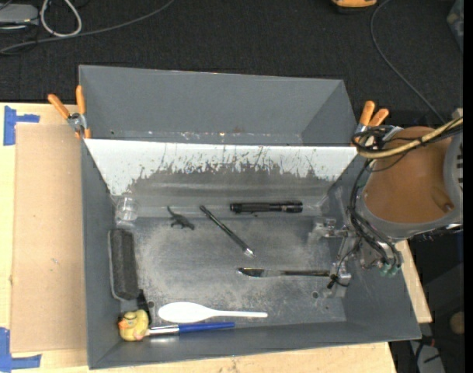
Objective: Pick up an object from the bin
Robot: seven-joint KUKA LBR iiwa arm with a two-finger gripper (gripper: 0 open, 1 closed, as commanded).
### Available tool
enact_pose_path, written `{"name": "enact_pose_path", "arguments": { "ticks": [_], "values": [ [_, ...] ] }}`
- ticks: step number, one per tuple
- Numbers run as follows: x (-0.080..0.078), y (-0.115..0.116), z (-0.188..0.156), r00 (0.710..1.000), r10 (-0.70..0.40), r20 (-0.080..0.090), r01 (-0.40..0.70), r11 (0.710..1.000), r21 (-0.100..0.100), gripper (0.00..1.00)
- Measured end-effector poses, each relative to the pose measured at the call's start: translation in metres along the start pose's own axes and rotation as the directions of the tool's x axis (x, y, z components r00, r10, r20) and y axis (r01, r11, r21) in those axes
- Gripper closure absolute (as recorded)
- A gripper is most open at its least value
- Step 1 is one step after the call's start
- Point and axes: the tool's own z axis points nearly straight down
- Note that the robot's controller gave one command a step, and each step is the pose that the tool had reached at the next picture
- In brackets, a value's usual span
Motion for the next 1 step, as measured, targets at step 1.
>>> {"name": "enact_pose_path", "arguments": {
  "ticks": [1],
  "values": [
    [-0.0016, 0.0006, -0.0045, 1.000, -0.004, 0.008, 0.004, 1.000, 0.001, 0.00]
  ]
}}
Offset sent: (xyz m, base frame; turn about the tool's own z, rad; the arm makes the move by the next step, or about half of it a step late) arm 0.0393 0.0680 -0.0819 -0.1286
